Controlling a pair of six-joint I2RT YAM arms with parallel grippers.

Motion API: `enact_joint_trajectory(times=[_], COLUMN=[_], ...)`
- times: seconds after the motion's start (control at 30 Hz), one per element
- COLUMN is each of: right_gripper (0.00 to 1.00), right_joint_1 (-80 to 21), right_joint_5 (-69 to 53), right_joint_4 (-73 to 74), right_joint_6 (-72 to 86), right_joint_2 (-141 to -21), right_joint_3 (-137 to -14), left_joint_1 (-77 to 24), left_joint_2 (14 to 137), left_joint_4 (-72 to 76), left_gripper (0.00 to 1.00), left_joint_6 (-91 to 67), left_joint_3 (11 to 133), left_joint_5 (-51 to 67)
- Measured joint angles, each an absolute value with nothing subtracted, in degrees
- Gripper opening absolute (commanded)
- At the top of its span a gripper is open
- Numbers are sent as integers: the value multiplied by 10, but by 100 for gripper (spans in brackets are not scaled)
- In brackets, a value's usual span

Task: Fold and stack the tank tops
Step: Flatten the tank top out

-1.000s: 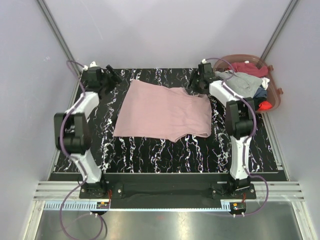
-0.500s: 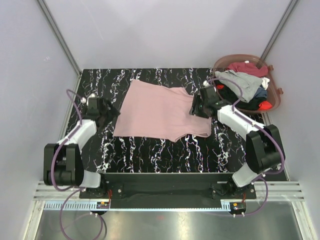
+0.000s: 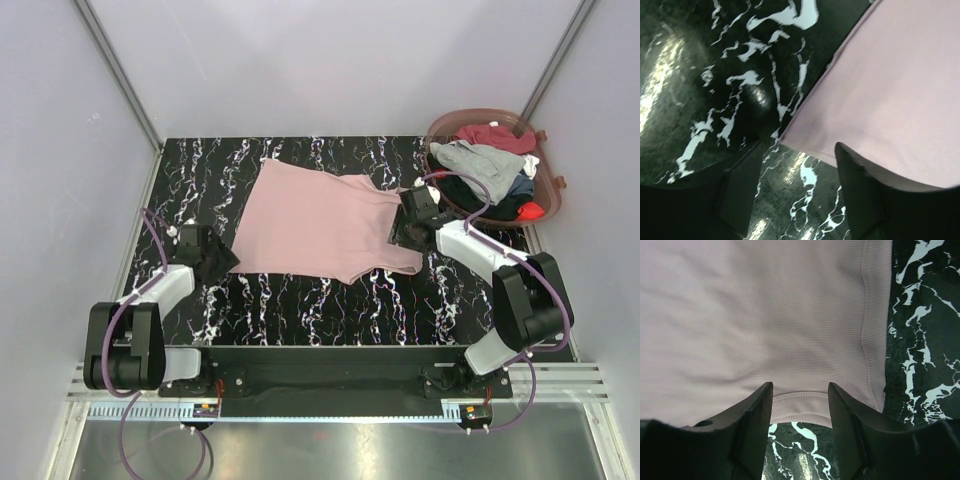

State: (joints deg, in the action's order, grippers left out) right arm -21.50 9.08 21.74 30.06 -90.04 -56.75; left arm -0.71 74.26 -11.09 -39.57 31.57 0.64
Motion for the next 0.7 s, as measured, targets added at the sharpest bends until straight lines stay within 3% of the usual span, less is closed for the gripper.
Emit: enact_joint_trajectory(times=[0.03,0.27,0.3,0.4,0.47,0.7], right_gripper=[55,56,56,56,56,56], right_joint_1=[-215,-214,-213,-208,-203,-175], right_joint_5=[97,151,159,170,174,199], right_joint_4=[217,229,230,232,236,263], right_joint_6=[303,321,323,329,331,331], right_joint_2=[-900,-932,-939,-956,-966,-1042], right_joint_3=[-568,-599,-608,-632,-648,-754], left_joint_1=[-7,-8,-8,-8,-5,69], left_joint_2=[744,778,786,802,804,740], left_joint_4=[-104,-68,-59,-45,-43,-46], left_gripper=[61,31,18,4,0,0], left_joint_6=[-395,-396,-396,-400,-397,-413], left_joint_3=[315,319,319,325,327,277], left_joint_5=[9,11,13,16,15,14])
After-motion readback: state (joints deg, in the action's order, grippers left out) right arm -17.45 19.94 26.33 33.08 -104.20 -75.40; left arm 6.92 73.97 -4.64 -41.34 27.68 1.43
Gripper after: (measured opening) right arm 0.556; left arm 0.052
